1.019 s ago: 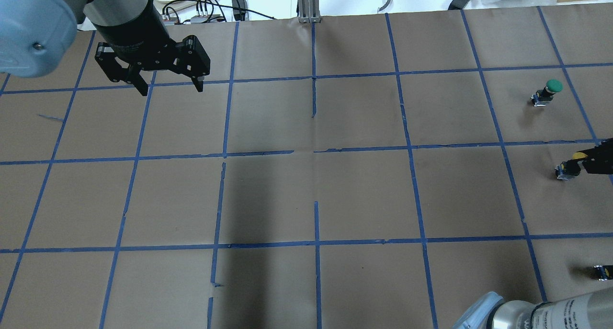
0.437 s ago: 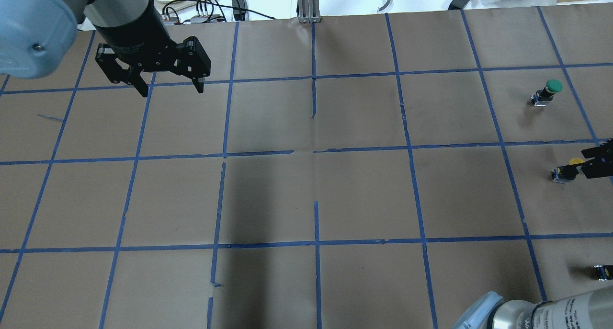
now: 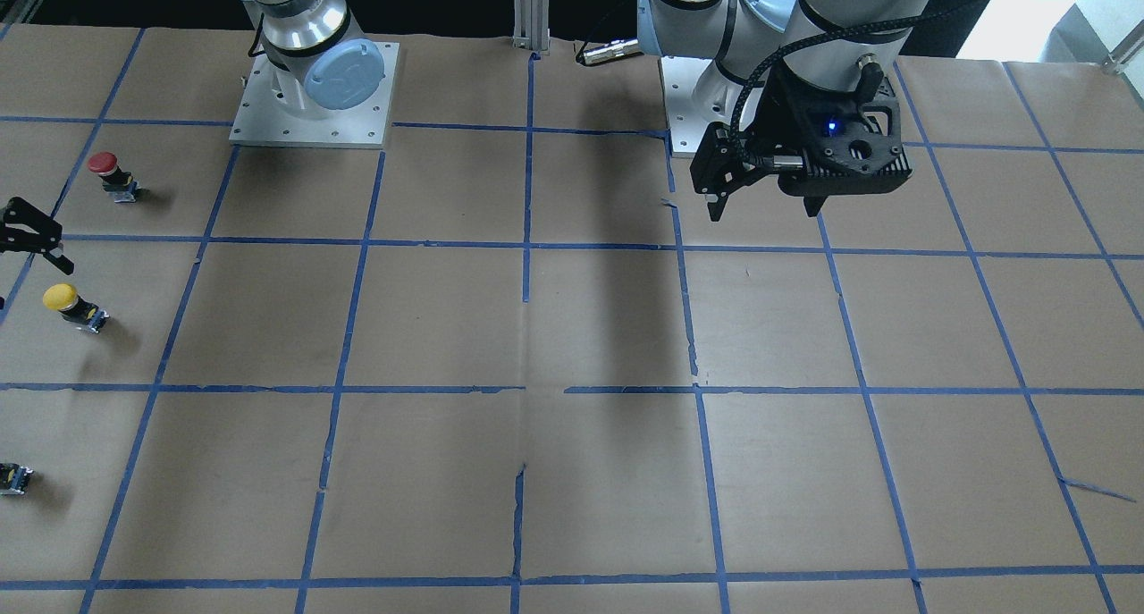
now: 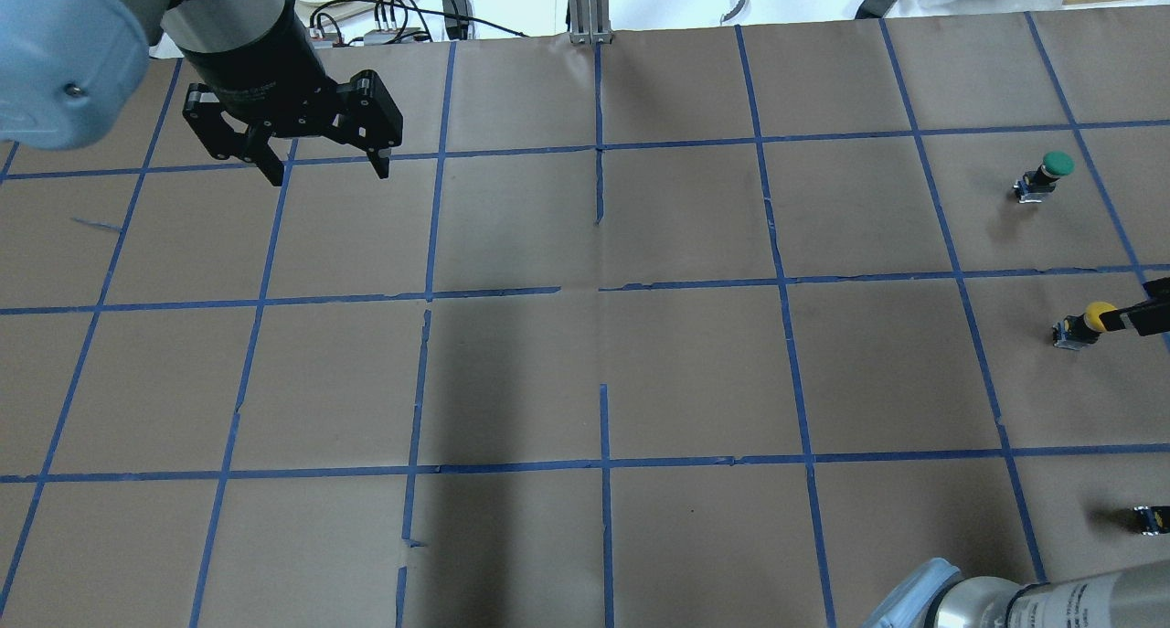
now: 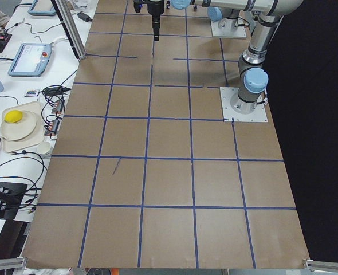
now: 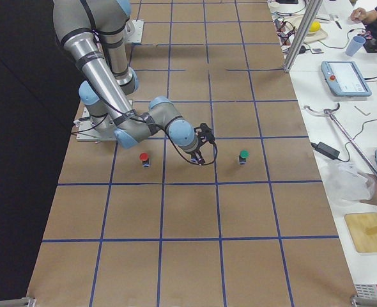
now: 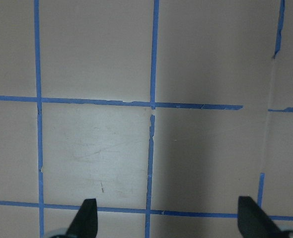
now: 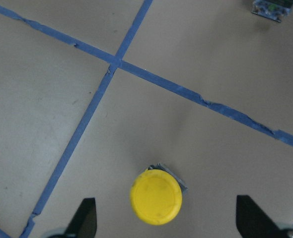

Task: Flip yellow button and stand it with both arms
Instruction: 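Open the right gripper and release the standing button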

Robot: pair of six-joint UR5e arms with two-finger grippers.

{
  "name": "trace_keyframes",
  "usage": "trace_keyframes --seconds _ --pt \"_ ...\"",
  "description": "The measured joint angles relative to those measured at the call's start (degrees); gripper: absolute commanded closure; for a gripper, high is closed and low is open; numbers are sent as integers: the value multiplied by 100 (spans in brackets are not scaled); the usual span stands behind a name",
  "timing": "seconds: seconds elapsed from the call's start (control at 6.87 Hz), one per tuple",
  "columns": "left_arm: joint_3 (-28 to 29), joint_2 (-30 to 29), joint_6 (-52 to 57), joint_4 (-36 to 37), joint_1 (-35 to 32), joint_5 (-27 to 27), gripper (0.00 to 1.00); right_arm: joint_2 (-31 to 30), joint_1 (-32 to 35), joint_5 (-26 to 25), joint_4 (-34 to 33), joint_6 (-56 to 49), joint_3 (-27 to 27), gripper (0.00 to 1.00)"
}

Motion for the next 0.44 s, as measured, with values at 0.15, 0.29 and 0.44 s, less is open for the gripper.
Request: trace_keyframes --seconds 0.15,0.29,0.44 --pt "0 1 2 -4 0 2 0 -356 99 -176 194 596 0 0" --pt "0 1 2 -8 -3 0 0 -739 325 -429 487 1343 -37 0" --pt "0 1 -2 -10 -5 -1 0 -1104 703 -689 844 2243 -173 0"
